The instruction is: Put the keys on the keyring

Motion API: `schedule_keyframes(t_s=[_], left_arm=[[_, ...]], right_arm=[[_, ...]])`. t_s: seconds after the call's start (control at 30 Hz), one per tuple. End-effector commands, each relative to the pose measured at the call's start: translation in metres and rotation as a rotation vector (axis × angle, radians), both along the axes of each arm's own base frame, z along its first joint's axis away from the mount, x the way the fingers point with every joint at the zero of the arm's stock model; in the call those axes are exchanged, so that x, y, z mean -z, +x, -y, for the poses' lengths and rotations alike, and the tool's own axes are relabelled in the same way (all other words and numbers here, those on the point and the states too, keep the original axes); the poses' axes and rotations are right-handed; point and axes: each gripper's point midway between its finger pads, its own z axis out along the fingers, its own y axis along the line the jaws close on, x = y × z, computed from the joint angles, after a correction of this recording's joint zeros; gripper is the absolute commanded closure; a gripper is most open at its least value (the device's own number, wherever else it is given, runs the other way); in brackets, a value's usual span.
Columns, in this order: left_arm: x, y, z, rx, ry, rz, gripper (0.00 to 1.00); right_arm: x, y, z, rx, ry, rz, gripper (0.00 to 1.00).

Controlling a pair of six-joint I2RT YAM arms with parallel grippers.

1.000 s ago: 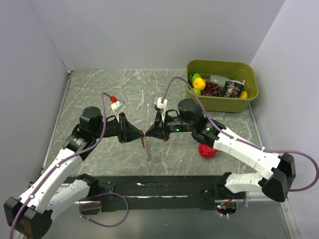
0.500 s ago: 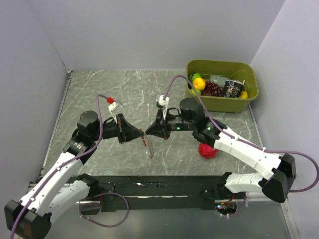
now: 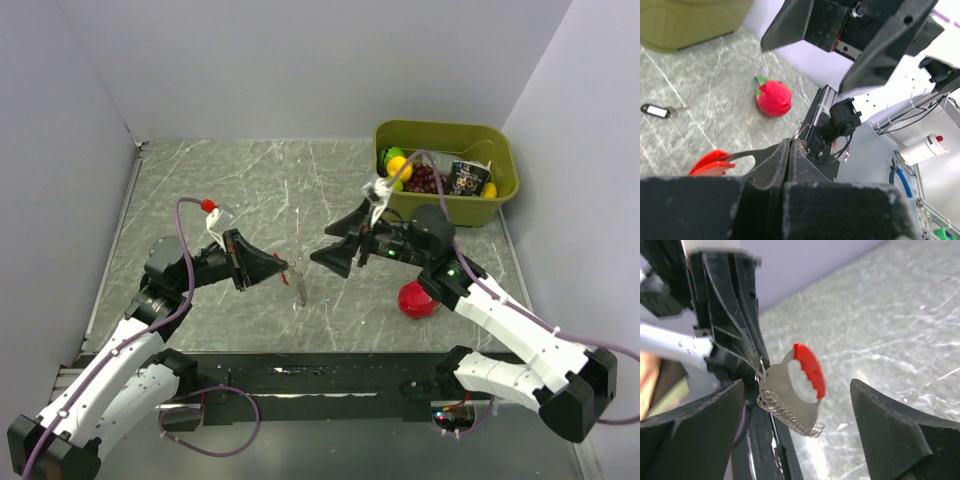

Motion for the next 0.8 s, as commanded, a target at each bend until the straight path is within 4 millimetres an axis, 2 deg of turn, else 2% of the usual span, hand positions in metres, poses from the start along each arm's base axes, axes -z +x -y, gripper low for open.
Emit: schedule_keyframes(t_s=[0.0,0.07,0.27,0.53,0.63,0.77], left_arm=[[-0.032,-0.003,-0.003,-0.023,-0.087,0.118,0.99],[-0.036,-0.005,-0.005,-0.03,-0.108,0.129,0.99],[-0.046,-0.007,-0.008,-0.046,-0.174,0.159,0.99],[-0.058,-0.01,-0.005,-0.016,-0.237,0.17,0.99],[-0.06,-0.01,-0.003,-0.006,-0.239,0.177,0.99],[-0.057,-0.013,0.0,0.023,-0.226,0.171,0.99]], right_arm=[[-0.049,-0.009,0.01,-0.017,0.176,0.083,0.05],[-0.053,-0.015,0.006,-0.061,0.191,0.088,0.06],[-0.056,-0.031,-0.004,-0.17,0.217,0.083,0.16],[-0.047,-0.048,-0.032,-0.274,0.155,0.075,0.31],[-0.044,-0.046,-0.039,-0.259,0.152,0.059,0.36],[-0.047,-0.039,-0.036,-0.208,0.17,0.068,0.41]])
